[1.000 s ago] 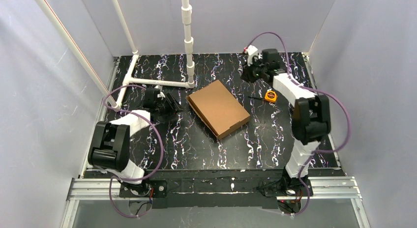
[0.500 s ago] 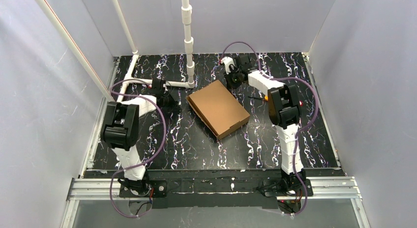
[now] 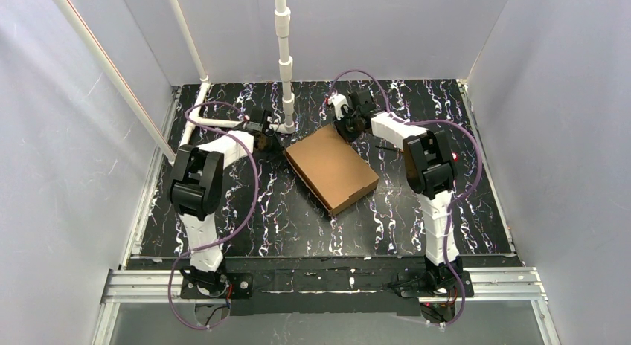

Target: Fold the paper box

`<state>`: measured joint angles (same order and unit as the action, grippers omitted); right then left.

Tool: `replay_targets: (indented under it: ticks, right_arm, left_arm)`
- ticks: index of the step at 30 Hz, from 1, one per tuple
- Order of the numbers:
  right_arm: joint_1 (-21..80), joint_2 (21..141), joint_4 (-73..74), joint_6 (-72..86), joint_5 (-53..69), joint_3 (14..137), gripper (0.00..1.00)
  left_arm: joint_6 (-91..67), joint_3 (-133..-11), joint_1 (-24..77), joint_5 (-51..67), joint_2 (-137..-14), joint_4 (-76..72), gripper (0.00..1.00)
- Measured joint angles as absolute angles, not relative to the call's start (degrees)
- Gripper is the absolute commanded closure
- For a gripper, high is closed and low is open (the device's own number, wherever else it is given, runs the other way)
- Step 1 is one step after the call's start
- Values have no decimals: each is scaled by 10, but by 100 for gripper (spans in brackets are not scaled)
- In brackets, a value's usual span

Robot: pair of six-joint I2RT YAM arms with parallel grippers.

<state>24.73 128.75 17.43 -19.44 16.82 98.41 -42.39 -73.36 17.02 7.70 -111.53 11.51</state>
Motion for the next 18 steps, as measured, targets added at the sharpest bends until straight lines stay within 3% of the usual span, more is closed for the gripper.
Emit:
replay_targets:
  ticks: [7,13,18]
  right_arm:
    - [247,1257,149,-156,130,937,77]
    - [242,1213,123,-152,120,860,77]
    - [241,1209,114,-152,121,854,78]
  left_arm:
    - [-422,-685,175,44,-1044,121,97]
    - [-417,-609,161,21,-951,116,97]
    - [-416,-587,154,14,-950,126,100]
